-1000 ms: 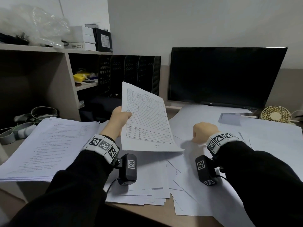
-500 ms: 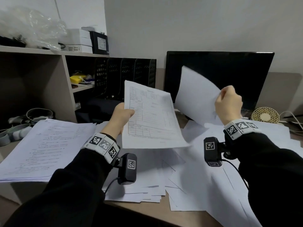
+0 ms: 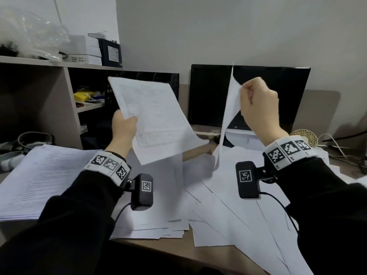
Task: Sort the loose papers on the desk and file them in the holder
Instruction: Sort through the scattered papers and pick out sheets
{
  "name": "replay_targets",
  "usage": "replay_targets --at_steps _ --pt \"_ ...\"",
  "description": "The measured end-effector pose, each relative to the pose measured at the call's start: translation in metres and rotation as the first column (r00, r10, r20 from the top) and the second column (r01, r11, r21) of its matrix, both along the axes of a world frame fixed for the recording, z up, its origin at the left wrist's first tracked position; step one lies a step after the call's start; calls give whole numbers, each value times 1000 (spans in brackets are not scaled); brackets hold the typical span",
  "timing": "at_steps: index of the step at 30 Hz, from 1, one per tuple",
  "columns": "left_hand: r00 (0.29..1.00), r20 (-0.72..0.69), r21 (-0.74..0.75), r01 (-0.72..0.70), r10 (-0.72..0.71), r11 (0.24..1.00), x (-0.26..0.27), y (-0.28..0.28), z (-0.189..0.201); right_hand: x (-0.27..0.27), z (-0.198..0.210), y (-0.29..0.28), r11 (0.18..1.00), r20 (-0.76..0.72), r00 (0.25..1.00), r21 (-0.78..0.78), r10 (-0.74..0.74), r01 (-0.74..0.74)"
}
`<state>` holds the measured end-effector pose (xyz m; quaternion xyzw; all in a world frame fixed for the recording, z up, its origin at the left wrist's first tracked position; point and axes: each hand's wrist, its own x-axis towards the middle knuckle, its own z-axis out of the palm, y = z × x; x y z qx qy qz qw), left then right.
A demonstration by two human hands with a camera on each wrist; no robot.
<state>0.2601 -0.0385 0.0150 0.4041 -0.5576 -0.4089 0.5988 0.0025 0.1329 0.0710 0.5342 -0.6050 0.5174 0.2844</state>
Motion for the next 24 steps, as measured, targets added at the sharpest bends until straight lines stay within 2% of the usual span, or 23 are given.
replay_targets --at_steps 4,10,12,14,17,20,24 --pt "993 -82 14 -82 83 997 21 0 11 27 -10 -15 993 -34 999 116 40 -36" --pt "943 -258 39 -210 213 977 66 -3 16 86 -40 -35 950 -257 958 311 123 -38" --pt "912 -319 47 -256 257 966 87 -6 19 108 -54 -36 925 -328 920 370 214 -84" --pt "884 -357 54 -302 301 952 103 -8 22 118 -69 -40 874 -331 878 455 346 -173" --pt "848 -399 84 -345 349 935 126 -11 23 130 -89 -47 784 -282 852 583 442 -214" --pt "855 -392 98 -327 338 940 134 -11 21 145 -98 -40 668 -220 807 696 548 -264" --pt "864 -403 115 -278 301 954 133 -9 16 155 -105 -34 440 -177 772 886 611 -146"
